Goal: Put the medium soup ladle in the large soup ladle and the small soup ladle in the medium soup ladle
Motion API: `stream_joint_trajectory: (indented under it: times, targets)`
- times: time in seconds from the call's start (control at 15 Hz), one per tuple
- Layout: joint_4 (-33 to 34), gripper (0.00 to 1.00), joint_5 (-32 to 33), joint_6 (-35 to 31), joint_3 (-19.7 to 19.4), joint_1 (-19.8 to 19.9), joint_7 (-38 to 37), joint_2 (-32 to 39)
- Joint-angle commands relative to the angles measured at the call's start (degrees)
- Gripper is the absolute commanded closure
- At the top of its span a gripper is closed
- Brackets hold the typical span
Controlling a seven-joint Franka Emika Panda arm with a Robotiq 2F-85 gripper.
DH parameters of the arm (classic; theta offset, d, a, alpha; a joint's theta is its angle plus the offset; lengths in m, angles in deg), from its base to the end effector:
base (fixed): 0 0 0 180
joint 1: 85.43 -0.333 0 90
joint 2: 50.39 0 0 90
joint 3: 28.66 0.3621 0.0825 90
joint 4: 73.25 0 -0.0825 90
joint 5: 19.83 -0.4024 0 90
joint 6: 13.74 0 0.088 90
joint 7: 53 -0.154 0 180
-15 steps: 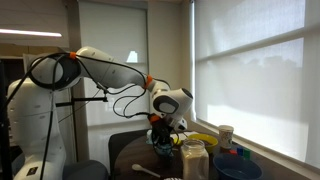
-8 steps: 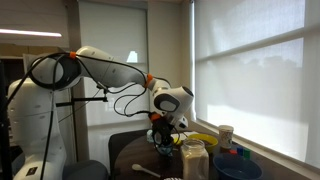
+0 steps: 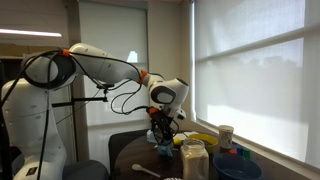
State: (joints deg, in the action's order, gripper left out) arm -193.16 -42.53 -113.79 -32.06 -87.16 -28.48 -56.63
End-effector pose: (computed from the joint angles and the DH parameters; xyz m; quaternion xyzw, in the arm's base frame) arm 0.4991 0.0374 0.4554 -0.9648 -0.1373 0.0702 0.2129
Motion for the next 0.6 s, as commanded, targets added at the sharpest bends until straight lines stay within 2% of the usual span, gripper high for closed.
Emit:
stream_joint_trajectory:
  times: [0.0, 0.27, 0.53]
  targets:
    - [-1.82, 0.00, 7.91, -2.90, 2.30, -0.07, -3.11, -3.57]
    - [-5.07, 0.00, 15.80, -8.19, 3.78, -0.44, -3.64, -5.65]
    - [-10.30, 0.00, 17.87, -16.01, 4.02, -0.96, -2.49, -6.51]
